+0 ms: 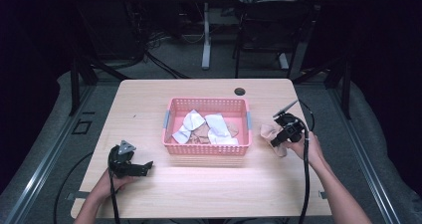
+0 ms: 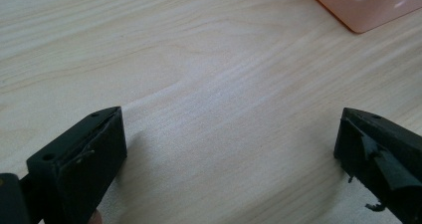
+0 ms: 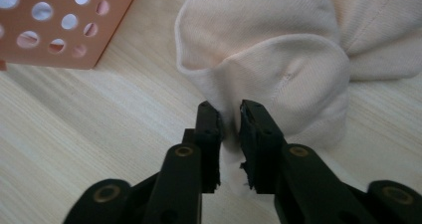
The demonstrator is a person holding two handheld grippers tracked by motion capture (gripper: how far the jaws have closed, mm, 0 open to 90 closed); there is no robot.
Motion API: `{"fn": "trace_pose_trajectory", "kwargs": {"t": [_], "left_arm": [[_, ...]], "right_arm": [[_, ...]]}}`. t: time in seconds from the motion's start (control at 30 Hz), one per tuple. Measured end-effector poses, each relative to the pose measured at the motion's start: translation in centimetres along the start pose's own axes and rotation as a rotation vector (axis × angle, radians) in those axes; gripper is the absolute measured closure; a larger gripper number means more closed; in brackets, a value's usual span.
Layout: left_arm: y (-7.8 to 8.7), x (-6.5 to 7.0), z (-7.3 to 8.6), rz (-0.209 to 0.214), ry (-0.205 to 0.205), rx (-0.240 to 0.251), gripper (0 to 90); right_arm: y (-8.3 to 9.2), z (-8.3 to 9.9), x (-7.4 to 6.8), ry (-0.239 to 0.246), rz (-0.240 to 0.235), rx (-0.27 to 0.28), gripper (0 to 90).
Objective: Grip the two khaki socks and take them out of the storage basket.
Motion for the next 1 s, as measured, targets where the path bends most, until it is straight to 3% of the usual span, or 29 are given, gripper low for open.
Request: {"fn": "trace_pose_trajectory", "kwargs": {"t": [0.03,0.17,0.23,0.3,0.37,0.7,1.0], "left_arm": [[0.0,0.0,0.0,0.0,0.002,-0.001,0.1],[0.0,0.0,0.0,0.0,0.0,0.0,0.1],[0.0,0.0,0.0,0.0,0.002,-0.001,0.1],[0.0,0.0,0.0,0.0,0.0,0.0,0.1],[0.0,0.0,0.0,0.0,0.0,0.0,0.1],[0.0,0.0,0.0,0.0,0.0,0.0,0.1],[0.0,0.0,0.0,0.0,0.003,0.002,0.1]], "right_arm": [[0.0,0.0,-0.1,-0.016,-0.008,0.021,66.7],[1.2,0.2,-0.5,-0.006,-0.015,0.05,44.4],[1.5,0.2,-0.5,0.005,-0.023,0.052,39.8],[2.9,0.4,-1.0,0.0,-0.025,0.097,25.7],[3.6,0.6,-1.2,0.002,-0.029,0.121,19.9],[6.3,3.1,-1.6,0.008,-0.027,0.199,11.0],[5.5,5.9,-0.6,-0.015,-0.012,0.182,5.6]]}}
Point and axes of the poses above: each handheld gripper's, and its own axes: y roughly backward along the jaws, z roughly out of its underside, x roughly to its right, the point moved 7 cm from there along -y, roughly forward along the jaws, and after that the axes turned 3 degrees about z, right-handed, at the moved point
